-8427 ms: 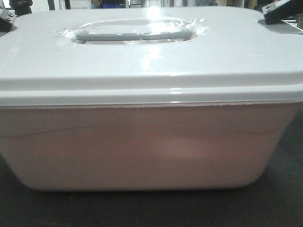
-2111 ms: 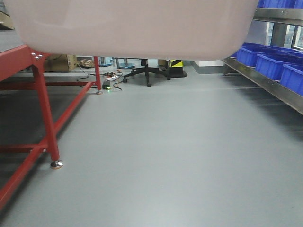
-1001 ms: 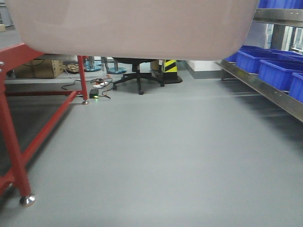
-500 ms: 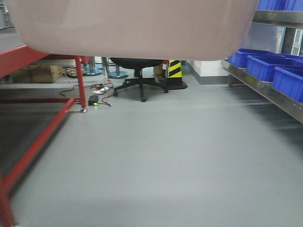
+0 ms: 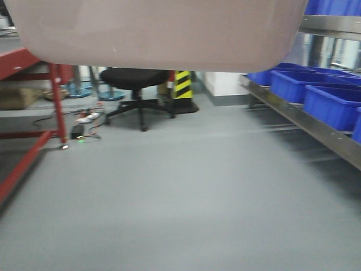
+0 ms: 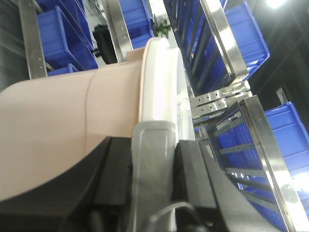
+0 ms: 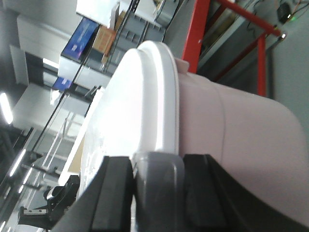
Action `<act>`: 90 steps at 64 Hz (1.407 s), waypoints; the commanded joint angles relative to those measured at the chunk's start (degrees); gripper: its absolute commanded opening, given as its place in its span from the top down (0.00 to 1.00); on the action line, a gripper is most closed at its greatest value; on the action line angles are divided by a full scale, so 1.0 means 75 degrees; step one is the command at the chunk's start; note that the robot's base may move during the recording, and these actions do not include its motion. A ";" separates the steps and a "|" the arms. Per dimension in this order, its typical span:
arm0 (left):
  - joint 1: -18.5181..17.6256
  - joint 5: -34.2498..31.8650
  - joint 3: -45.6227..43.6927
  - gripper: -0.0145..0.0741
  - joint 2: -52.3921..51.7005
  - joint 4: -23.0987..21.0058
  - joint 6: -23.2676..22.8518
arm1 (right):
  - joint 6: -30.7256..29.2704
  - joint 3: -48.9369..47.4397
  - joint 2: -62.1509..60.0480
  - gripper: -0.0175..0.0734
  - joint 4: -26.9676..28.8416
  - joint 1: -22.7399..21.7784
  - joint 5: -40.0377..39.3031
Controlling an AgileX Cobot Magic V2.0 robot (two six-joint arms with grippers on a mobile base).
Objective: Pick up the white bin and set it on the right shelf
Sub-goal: 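Carry the bin with both grippers toward the shelving rack of blue bins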
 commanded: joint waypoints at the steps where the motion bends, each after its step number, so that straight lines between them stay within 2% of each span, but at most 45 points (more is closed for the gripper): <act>1: -0.0301 0.2334 -0.0272 0.98 -0.0254 -0.0427 0.0062 | -0.0089 -0.0323 -0.0255 0.73 0.0673 0.0239 0.1402; 90: -0.0301 0.2334 -0.0272 0.98 -0.0254 -0.0427 0.0062 | -0.0089 -0.0323 -0.0255 0.73 0.0673 0.0239 0.1333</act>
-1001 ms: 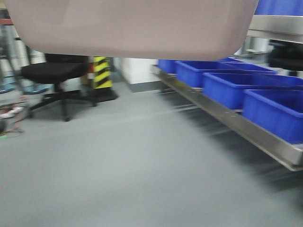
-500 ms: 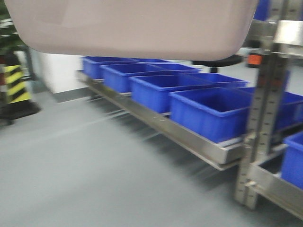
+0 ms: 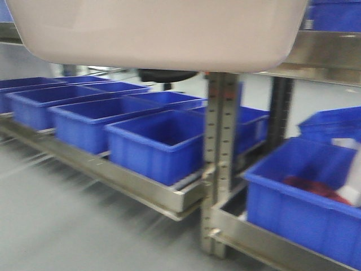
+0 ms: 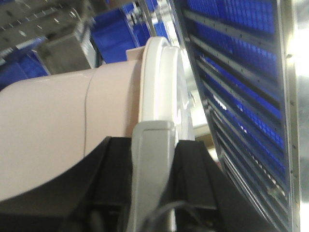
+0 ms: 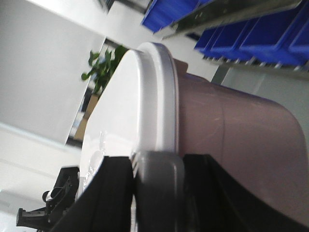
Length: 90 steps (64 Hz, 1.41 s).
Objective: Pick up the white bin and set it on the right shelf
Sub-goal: 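Carry the bin with both grippers toward the shelving rack of blue bins, then position the held bin above the steel shelf edge with both grippers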
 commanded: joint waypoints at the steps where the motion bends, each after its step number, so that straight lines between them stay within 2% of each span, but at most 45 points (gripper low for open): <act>1: -0.0301 0.2317 -0.0272 0.98 -0.0254 -0.0427 0.0062 | -0.0089 -0.0323 -0.0255 0.73 0.0673 0.0222 0.1390; 90: -0.0301 0.2300 -0.0272 0.98 -0.0254 -0.0427 0.0062 | -0.0089 -0.0323 -0.0255 0.73 0.0673 0.0222 0.1359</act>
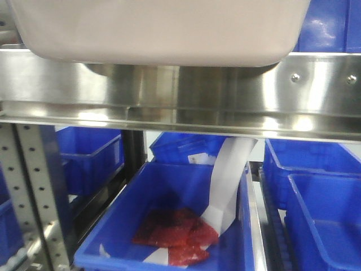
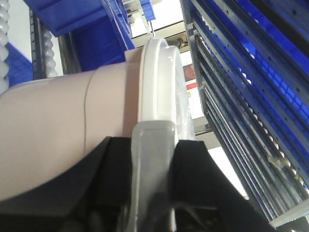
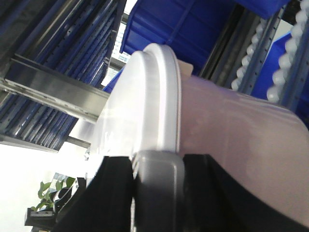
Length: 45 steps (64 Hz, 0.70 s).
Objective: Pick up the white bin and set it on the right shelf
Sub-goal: 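Position the held bin above the steel shelf edge with both grippers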
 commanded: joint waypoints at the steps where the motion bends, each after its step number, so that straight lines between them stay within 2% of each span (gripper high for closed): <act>1: -0.0301 0.2283 -0.0272 0.98 -0.0254 -0.0399 0.0152 | -0.0089 -0.0270 -0.0219 0.73 0.0582 0.0222 0.1314; 45: -0.0301 0.2283 -0.0272 0.98 -0.0254 -0.0399 0.0152 | -0.0089 -0.0270 -0.0219 0.73 0.0582 0.0222 0.1290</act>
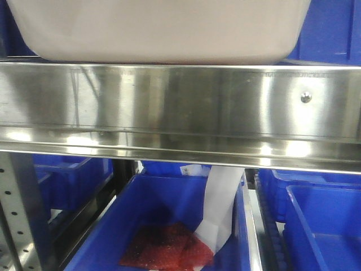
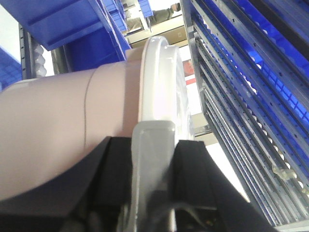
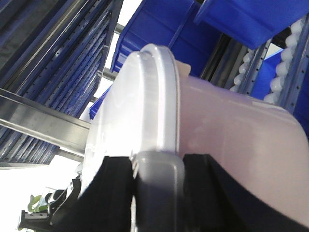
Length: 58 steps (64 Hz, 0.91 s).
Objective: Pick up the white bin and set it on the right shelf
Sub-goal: 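Position the held bin above the steel shelf edge with both grippers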
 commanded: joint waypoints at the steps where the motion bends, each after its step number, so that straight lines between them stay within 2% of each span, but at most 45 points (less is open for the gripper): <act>1: -0.0301 0.2231 -0.0272 0.98 -0.0267 -0.0400 0.0123 | -0.0089 -0.0265 -0.0188 0.73 0.0645 0.0222 0.1393; 58: -0.0301 0.2231 -0.0272 0.98 -0.0267 -0.0400 0.0123 | -0.0089 -0.0265 -0.0188 0.73 0.0645 0.0222 0.1393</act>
